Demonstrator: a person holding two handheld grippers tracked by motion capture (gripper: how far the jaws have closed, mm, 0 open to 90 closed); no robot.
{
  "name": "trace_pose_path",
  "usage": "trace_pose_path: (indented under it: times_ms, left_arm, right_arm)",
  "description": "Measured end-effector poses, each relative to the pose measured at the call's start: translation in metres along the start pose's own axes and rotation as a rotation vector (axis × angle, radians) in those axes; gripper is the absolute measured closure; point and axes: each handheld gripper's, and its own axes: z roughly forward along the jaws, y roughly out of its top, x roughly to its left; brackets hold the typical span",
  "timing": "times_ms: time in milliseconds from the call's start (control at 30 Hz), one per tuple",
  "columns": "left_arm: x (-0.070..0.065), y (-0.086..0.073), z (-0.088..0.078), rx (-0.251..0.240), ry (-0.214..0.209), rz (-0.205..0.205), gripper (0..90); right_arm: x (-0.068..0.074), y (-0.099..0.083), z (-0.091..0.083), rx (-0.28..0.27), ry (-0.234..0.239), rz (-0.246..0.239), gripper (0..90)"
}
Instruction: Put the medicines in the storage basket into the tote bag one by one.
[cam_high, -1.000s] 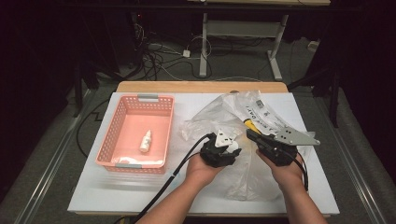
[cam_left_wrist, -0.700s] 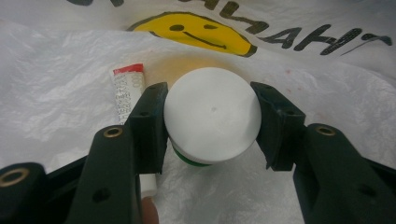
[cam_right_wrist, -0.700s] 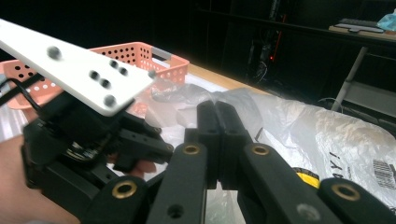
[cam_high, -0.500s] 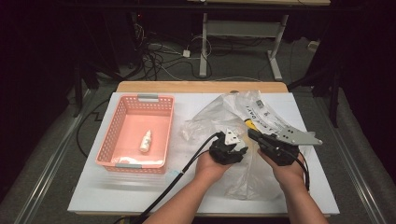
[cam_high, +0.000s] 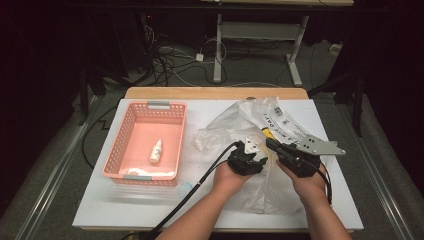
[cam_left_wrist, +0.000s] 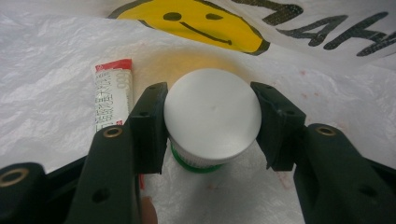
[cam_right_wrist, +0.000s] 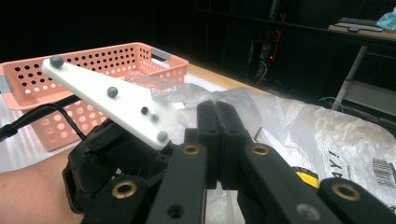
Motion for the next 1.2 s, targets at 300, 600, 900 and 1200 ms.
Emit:
trace_pose_path:
  times_ms: [300,600,900,1200]
  left_arm:
    - [-0.002,0.003,0.000,0.011,-0.015,-0.006,38.7]
    - [0.000,-0.006,-0.021,0.011,-0.053,-0.004,33.0]
    - [0.001,-0.020,-0.052,0.015,-0.094,-0.020,22.6]
    - [-0.002,-0.033,-0.089,-0.012,-0.088,-0.028,8.4]
  right_arm:
    - [0.000,0.000,0.000,0.005,0.004,0.003,90.0]
    - [0.001,0.000,0.000,0.004,0.003,0.002,90.0]
    - [0.001,0.000,0.000,0.004,0.003,-0.001,90.0]
    - [0.001,0.001,-0.001,0.002,-0.003,-0.005,90.0]
